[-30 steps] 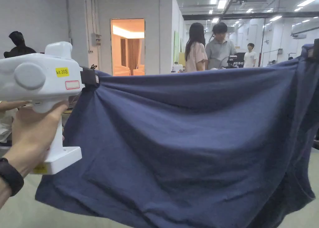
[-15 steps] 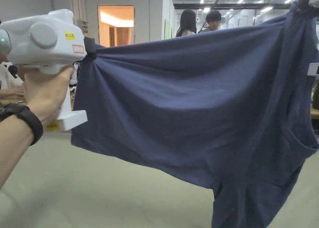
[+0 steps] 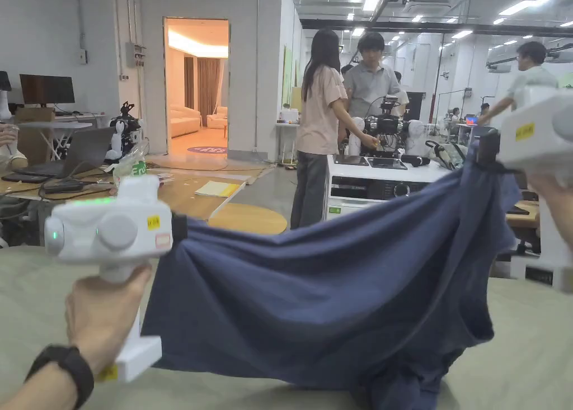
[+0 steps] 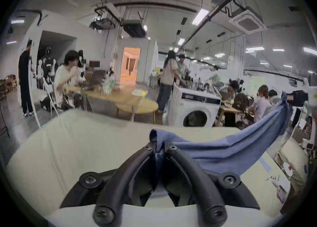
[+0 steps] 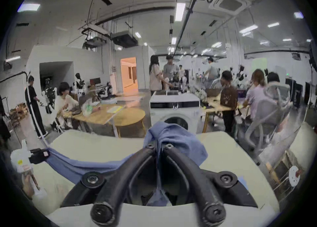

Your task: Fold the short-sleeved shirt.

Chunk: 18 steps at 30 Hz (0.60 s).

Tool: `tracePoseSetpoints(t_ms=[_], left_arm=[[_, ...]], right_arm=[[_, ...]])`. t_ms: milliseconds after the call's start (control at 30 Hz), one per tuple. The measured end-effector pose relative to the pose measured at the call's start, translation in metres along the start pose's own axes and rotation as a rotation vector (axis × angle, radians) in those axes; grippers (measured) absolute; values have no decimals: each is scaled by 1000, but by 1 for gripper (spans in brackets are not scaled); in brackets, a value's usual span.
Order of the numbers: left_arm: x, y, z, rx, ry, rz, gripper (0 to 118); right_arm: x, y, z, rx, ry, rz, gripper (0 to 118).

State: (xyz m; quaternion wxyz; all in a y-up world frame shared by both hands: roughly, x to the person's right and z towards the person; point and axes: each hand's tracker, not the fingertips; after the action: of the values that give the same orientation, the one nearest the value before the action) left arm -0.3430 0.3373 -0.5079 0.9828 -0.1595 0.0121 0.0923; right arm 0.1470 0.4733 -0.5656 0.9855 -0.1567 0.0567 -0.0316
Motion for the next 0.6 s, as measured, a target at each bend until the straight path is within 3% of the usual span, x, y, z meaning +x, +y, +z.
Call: tracePoseSetpoints(t_ms=[200,600], left_arm=[[-26,-91,46,-75,-87,133,3],[-63,-252,230,-231,-175,180,3]], right_arm=[[26,-90,67,-38,66,-11,0],[78,-262,248,-252,125,-95,0]])
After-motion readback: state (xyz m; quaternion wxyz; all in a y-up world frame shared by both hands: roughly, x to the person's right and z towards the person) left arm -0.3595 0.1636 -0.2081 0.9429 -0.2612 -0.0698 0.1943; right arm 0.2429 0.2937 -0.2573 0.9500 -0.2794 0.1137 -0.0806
